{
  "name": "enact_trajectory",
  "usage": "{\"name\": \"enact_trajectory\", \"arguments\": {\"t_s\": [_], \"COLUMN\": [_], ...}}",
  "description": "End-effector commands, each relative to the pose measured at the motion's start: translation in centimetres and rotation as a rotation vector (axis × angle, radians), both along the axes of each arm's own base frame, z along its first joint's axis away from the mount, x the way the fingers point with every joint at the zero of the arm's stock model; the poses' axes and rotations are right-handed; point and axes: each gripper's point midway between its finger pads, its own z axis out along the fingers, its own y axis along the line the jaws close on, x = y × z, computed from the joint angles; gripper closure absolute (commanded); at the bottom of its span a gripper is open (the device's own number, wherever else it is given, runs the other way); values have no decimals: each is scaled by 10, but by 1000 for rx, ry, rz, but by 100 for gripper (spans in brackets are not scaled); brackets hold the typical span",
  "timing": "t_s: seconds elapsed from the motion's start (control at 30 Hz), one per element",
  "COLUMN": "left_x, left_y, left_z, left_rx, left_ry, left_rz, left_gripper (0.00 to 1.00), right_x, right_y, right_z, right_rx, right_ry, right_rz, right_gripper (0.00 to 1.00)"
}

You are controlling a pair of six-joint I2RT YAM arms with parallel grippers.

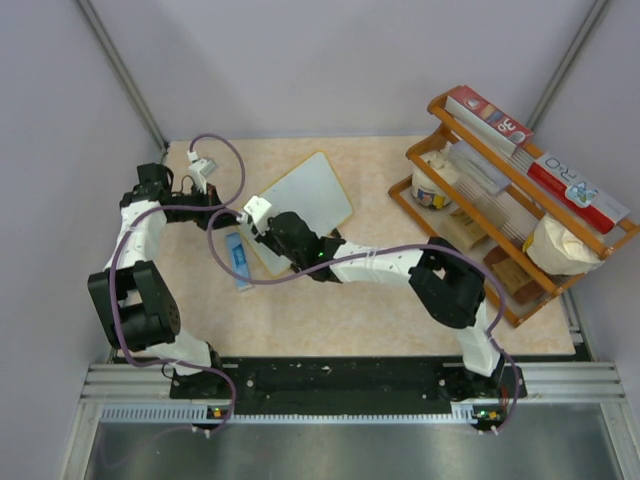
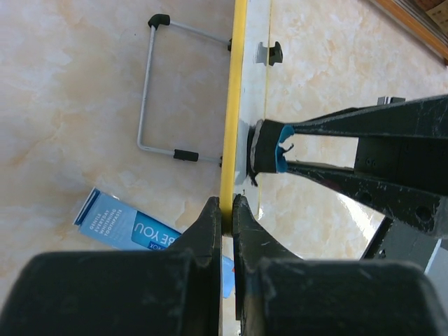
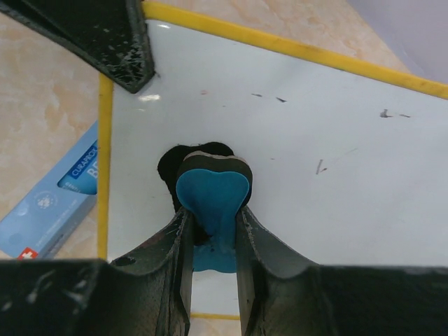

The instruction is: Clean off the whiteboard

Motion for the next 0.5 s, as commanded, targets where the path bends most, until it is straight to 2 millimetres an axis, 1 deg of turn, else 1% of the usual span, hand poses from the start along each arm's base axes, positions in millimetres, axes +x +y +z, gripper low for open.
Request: {"name": "enact_trajectory", "arguments": {"t_s": [0.0,0.23,0.3,0.37,0.4,0.47], "left_x": [-17,-17,-17,-17,-17,-18], "left_y": [-7,-6,-6,-5,-5,-6], "left_z": [-11,-15,-15,-14,-14,-13], "left_rx": [55,57,59,61,61,60], "left_ry": [33,38,35,34,34,33], "left_rz": [-50,-52,-55,-55,-55,-55], "left_gripper": [100,100,100,100,100,100], "right_x": [59,80,82,80,77,69], "right_y": [-43,-63,-65,-64,-64,-58], "right_z": [1,4,2,1,-3,-6], "right_rx": [-12,-23,-28,-23,-25,-14], "right_ry": [-84,-107,-103,-92,-76,-54], "right_rz": [-214,-271,-274,-269,-262,-240], "right_gripper": [100,100,100,100,100,100]}}
